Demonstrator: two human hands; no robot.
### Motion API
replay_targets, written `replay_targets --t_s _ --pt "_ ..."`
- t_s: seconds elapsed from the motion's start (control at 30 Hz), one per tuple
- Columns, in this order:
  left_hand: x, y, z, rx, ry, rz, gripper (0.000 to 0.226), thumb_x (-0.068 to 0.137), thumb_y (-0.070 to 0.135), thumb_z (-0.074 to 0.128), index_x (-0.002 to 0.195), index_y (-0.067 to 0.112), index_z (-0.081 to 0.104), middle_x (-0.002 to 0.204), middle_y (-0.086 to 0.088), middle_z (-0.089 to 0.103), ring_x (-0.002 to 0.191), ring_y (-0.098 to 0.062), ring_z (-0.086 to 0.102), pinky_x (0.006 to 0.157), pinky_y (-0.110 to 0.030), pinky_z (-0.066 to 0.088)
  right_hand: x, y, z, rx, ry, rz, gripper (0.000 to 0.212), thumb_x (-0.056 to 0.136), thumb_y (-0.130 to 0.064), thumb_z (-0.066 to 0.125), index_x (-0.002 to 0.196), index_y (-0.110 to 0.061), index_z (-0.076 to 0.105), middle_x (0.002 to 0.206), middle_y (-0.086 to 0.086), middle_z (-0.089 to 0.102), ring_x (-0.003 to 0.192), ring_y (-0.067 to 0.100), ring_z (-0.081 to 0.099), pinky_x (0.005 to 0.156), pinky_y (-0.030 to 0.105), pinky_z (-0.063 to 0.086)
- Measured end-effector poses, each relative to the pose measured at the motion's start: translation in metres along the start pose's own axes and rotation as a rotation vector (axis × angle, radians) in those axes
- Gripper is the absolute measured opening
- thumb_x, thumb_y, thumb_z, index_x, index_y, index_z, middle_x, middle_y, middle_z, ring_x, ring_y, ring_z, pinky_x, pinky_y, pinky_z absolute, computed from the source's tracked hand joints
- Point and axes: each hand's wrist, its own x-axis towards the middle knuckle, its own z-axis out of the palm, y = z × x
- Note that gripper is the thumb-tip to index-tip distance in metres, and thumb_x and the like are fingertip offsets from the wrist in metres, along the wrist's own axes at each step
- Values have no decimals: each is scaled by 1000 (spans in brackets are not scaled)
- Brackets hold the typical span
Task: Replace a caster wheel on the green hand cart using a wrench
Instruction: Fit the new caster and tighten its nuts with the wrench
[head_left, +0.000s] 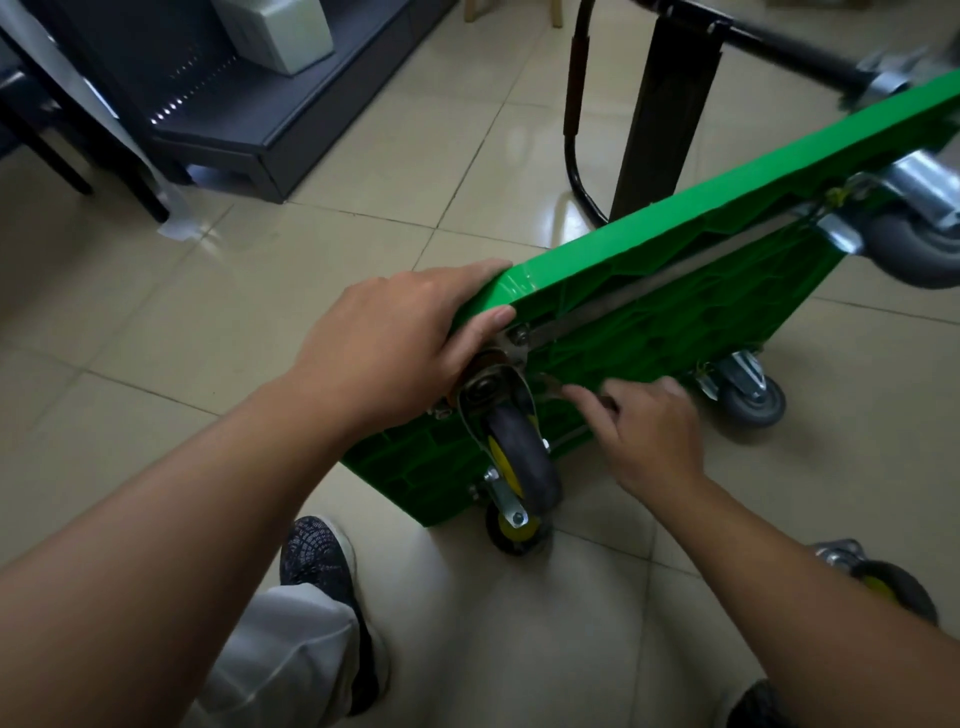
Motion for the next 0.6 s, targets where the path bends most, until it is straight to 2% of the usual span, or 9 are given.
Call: replay_targets --t_s 0.07,0.13,0.2,0.23,0.3,0.4,0.5,0.6 --pt "1 -1 1 29 12 0 49 103 56 38 150 40 42 128 8 68 108 -25 65 74 -36 46 -25 17 -1 -5 -27 321 64 96 -68 34 56 -19 41 51 -3 40 54 24 40 59 32 30" --pt "2 -2 3 41 29 2 50 103 56 39 150 39 42 126 8 68 107 -25 66 72 -36 44 -61 33 15 -18 -204 642 64 94 -68 32 60 -16 48 56 2 44 62 32 55 58 34 36" --pt "1 -1 4 54 45 22 51 103 56 41 151 40 40 124 7 69 102 -26 67 68 -33 41 -94 42 37 59 -385 812 59 98 -61 38 67 -14 54 67 6 54 75 36 62 63 36 43" --pt "0 -1 4 57 52 38 52 102 56 43 152 41 38 124 7 69 101 -26 67 67 -32 40 -106 43 46 123 -413 880 52 100 -54 41 74 -12 56 73 6 57 80 36 62 66 36 43" --pt "-1 -1 4 50 58 56 53 102 57 44 153 44 36 130 9 67 103 -24 66 68 -31 43 -126 44 62 234 -416 971 35 103 -38 45 87 -9 56 81 7 57 86 37 61 69 36 42" --pt "-1 -3 4 40 48 69 53 101 55 47 152 46 37 129 12 64 101 -19 65 66 -29 43 -146 43 76 292 -453 1076 16 100 -17 50 94 -5 57 90 15 62 85 35 60 73 37 45" --pt "0 -5 3 23 23 65 53 100 54 49 152 47 37 123 13 63 97 -17 63 66 -32 47 -158 41 82 290 -544 1129 10 97 -7 54 98 -1 62 95 20 65 84 32 60 77 36 49" --pt "1 -6 2 12 -4 64 53 100 55 47 152 48 36 121 14 63 97 -16 63 68 -38 52 -166 36 87 283 -612 1138 17 94 0 56 109 0 63 100 18 65 87 29 58 77 30 45"
